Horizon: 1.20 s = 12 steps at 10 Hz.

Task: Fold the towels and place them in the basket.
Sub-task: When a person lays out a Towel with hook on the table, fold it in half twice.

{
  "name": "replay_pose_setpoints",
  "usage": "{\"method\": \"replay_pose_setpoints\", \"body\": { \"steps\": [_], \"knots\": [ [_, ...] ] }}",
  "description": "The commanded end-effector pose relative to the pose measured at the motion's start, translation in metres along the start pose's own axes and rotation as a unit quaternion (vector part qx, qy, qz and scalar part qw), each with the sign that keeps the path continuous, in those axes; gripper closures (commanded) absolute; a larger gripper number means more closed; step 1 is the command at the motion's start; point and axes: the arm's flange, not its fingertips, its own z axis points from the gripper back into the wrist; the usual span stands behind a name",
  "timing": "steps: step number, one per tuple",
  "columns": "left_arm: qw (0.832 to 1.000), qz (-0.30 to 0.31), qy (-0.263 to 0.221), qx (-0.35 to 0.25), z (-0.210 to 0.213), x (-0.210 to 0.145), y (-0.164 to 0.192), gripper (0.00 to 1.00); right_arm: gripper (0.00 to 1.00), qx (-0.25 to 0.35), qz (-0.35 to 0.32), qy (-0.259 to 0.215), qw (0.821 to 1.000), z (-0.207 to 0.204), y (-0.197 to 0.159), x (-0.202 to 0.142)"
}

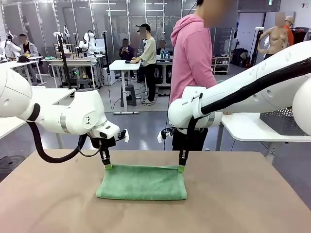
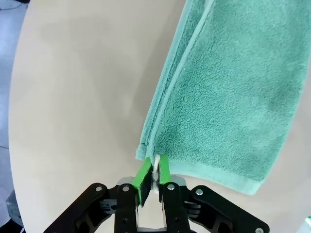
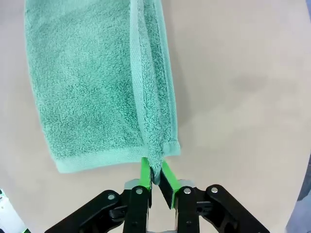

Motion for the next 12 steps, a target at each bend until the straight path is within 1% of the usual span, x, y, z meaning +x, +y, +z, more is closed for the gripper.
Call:
{"method": "replay_pose_setpoints", "body": {
  "steps": [1, 2, 3, 4, 5, 6, 7, 10, 11, 12],
  "knots": [
    [1.000, 0.017, -0.006, 0.022, 0.000, -0.004, -0.007, 0.74, 0.74, -0.028, -0.002, -0.005, 1.000, -0.002, -0.004, 0.005],
    [0.999, 0.019, -0.007, 0.027, 0.002, -0.004, -0.007, 0.61, 0.59, -0.038, -0.005, -0.009, 0.999, -0.001, -0.003, 0.007],
    [0.999, 0.019, -0.009, 0.029, 0.004, -0.005, -0.008, 0.40, 0.36, -0.050, -0.003, -0.010, 0.999, 0.001, -0.002, 0.008],
    [0.999, 0.016, -0.010, 0.031, 0.007, -0.005, -0.010, 0.51, 0.21, -0.056, 0.000, -0.005, 0.998, 0.002, -0.002, 0.009],
    [0.999, 0.018, -0.013, 0.034, 0.011, -0.008, -0.011, 0.02, 0.38, -0.067, -0.004, -0.002, 0.998, 0.006, -0.002, 0.010],
    [0.999, 0.023, -0.023, 0.036, 0.016, -0.012, -0.012, 0.12, 0.00, -0.074, -0.005, -0.002, 0.997, 0.009, 0.000, 0.010],
    [0.998, 0.025, -0.029, 0.040, 0.022, -0.014, -0.014, 0.00, 0.00, -0.077, -0.007, -0.001, 0.997, 0.013, 0.002, 0.010],
    [0.997, 0.033, -0.044, 0.047, 0.031, -0.015, -0.019, 0.00, 0.00, -0.075, -0.013, -0.013, 0.997, 0.018, 0.005, 0.012],
    [0.999, 0.017, -0.024, 0.040, 0.028, -0.009, -0.008, 0.00, 0.00, -0.066, 0.003, -0.008, 0.998, 0.016, -0.003, 0.013],
    [0.999, 0.017, -0.024, 0.040, 0.028, -0.009, -0.008, 0.00, 0.00, -0.066, 0.003, -0.008, 0.998, 0.016, -0.003, 0.013]
  ]
}}
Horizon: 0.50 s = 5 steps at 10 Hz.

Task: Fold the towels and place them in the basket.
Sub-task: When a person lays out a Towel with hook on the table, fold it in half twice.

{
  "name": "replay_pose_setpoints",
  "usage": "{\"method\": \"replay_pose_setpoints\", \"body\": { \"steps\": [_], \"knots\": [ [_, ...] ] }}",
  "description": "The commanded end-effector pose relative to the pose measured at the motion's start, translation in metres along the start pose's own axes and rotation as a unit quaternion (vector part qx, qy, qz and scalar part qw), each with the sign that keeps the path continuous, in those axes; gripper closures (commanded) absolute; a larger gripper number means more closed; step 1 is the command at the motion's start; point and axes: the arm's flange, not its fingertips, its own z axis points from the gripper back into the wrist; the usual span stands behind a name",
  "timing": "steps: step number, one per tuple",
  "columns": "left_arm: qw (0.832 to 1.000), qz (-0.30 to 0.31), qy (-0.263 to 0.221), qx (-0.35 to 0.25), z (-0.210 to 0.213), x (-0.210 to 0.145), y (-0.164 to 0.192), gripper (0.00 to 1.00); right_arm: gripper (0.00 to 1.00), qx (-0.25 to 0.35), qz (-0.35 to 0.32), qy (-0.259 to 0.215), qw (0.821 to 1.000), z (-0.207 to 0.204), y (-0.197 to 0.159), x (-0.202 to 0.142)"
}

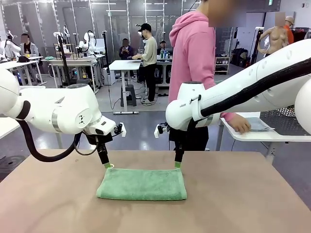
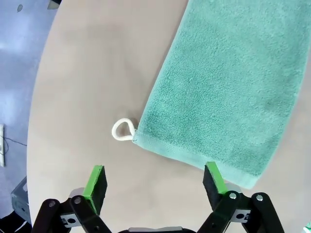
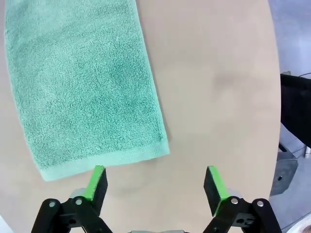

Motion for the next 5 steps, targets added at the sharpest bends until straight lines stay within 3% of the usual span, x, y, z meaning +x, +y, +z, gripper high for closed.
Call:
{"method": "replay_pose_setpoints", "body": {
  "steps": [1, 4, 5],
  "knots": [
    [1.000, -0.001, 0.001, -0.003, -0.001, 0.001, 0.003, 0.00, 0.00, 0.000, 0.001, 0.001, 1.000, -0.001, -0.002, -0.002],
    [1.000, -0.001, 0.001, -0.003, -0.001, 0.001, 0.003, 0.00, 0.00, 0.000, 0.000, 0.000, 1.000, -0.001, 0.000, 0.000],
    [1.000, 0.000, 0.001, -0.002, -0.002, 0.000, 0.000, 0.00, 0.00, -0.005, -0.032, -0.023, 0.999, 0.002, 0.009, 0.003]
  ]
}}
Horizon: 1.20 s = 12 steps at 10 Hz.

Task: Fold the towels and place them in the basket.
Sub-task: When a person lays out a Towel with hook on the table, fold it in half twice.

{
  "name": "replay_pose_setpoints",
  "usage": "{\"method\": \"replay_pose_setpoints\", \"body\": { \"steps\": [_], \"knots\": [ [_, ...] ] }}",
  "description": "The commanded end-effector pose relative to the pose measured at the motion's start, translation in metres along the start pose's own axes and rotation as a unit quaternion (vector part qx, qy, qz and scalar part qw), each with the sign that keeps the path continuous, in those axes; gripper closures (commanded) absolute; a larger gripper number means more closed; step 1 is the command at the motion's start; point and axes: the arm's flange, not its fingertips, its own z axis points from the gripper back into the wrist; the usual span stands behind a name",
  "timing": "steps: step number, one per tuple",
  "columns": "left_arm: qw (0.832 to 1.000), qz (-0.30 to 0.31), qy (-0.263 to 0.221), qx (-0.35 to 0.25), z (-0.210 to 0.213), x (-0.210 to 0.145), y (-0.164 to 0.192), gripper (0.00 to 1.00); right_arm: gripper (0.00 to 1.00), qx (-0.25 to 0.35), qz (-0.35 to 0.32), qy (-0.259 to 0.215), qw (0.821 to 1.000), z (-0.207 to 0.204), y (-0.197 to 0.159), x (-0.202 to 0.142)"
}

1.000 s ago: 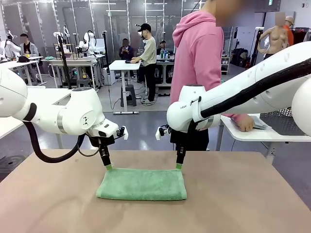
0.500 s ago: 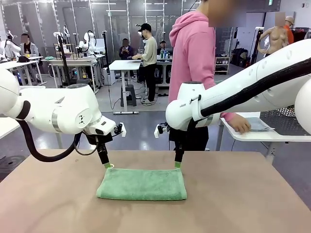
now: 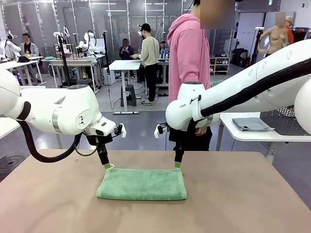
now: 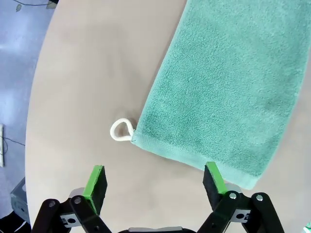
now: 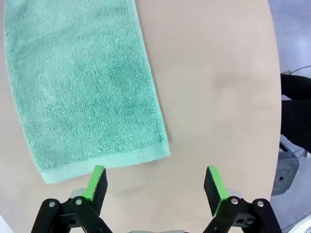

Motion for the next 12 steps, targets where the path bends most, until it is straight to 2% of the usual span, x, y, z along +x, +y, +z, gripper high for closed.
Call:
{"method": "replay_pose_setpoints", "body": {
  "steps": [1, 2, 3, 4, 6, 7, 9, 12],
  "knots": [
    [1.000, 0.023, 0.019, 0.009, 0.027, -0.009, -0.008, 0.00, 0.00, -0.014, -0.075, -0.005, 0.997, 0.005, 0.019, 0.002],
    [0.999, 0.037, -0.010, 0.007, 0.052, -0.023, -0.019, 0.00, 0.00, -0.025, -0.109, 0.022, 0.993, 0.013, 0.032, 0.000],
    [0.998, 0.058, 0.010, 0.036, 0.073, -0.031, -0.030, 0.00, 0.00, -0.028, -0.170, 0.028, 0.985, 0.022, 0.044, -0.002],
    [0.996, 0.075, -0.004, 0.042, 0.096, -0.038, -0.041, 0.00, 0.00, -0.035, -0.221, 0.020, 0.974, 0.029, 0.054, -0.004],
    [0.994, 0.099, -0.017, 0.039, 0.153, -0.055, -0.066, 0.00, 0.00, -0.055, -0.321, 0.024, 0.945, 0.028, 0.068, -0.008],
    [0.993, 0.105, -0.021, 0.056, 0.181, -0.066, -0.079, 0.00, 0.00, -0.055, -0.357, 0.020, 0.932, 0.023, 0.070, -0.010],
    [0.989, 0.119, -0.056, 0.071, 0.237, -0.101, -0.108, 0.00, 0.00, -0.054, -0.425, 0.015, 0.903, 0.007, 0.073, -0.014],
    [0.983, 0.116, -0.118, 0.080, 0.305, -0.158, -0.143, 0.00, 0.00, -0.053, -0.477, -0.003, 0.877, -0.015, 0.076, -0.020]
  ]
}}
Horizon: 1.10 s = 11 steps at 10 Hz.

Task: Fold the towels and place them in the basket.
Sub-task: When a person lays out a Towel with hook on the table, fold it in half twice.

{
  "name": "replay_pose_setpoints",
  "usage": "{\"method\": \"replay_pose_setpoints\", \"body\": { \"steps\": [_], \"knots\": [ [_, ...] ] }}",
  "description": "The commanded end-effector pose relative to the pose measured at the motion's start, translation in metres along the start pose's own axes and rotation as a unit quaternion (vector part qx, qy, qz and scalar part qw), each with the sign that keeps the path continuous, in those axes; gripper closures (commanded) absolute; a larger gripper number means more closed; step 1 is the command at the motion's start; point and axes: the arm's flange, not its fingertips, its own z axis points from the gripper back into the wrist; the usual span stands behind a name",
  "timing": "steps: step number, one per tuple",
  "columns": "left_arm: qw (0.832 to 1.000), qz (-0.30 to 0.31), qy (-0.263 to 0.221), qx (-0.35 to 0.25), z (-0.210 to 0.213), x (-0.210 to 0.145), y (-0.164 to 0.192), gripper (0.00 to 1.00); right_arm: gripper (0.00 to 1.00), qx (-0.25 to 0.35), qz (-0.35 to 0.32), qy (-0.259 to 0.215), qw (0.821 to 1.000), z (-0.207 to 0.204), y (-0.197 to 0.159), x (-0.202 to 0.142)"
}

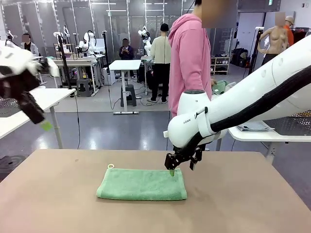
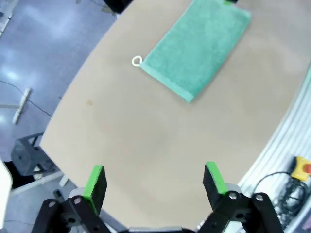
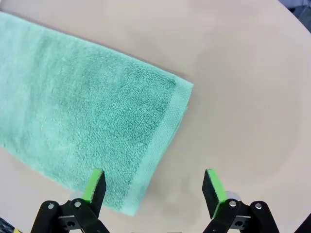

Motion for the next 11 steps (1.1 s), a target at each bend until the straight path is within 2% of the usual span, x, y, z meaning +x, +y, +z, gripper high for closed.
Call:
{"method": "replay_pose_setpoints", "body": {
  "steps": [1, 2, 3, 4, 7, 8, 11],
  "knots": [
    [0.999, -0.002, -0.037, 0.003, 0.028, -0.031, -0.011, 0.00, 0.00, -0.005, -0.043, -0.017, 0.999, -0.013, 0.004, 0.000],
    [0.998, 0.041, -0.045, 0.026, 0.044, -0.046, -0.011, 0.00, 0.00, 0.004, -0.056, -0.011, 0.998, -0.017, 0.006, 0.001],
    [0.996, 0.066, -0.051, 0.017, 0.052, -0.054, -0.012, 0.00, 0.00, 0.002, -0.070, -0.003, 0.998, -0.020, 0.007, 0.002],
    [0.995, 0.066, -0.067, 0.017, 0.058, -0.060, -0.017, 0.00, 0.00, 0.006, -0.088, 0.000, 0.996, -0.024, 0.003, 0.002],
    [0.992, 0.088, -0.057, 0.064, 0.074, -0.073, -0.034, 0.00, 0.00, 0.015, -0.098, 0.007, 0.995, -0.035, -0.001, 0.002],
    [0.995, 0.066, -0.070, 0.032, 0.071, -0.066, -0.019, 0.00, 0.00, 0.012, -0.079, 0.012, 0.997, -0.028, -0.003, -0.001],
    [0.995, 0.066, -0.070, 0.032, 0.071, -0.066, -0.019, 0.00, 0.00, 0.014, -0.082, 0.015, 0.996, -0.031, -0.004, -0.001]
  ]
}}
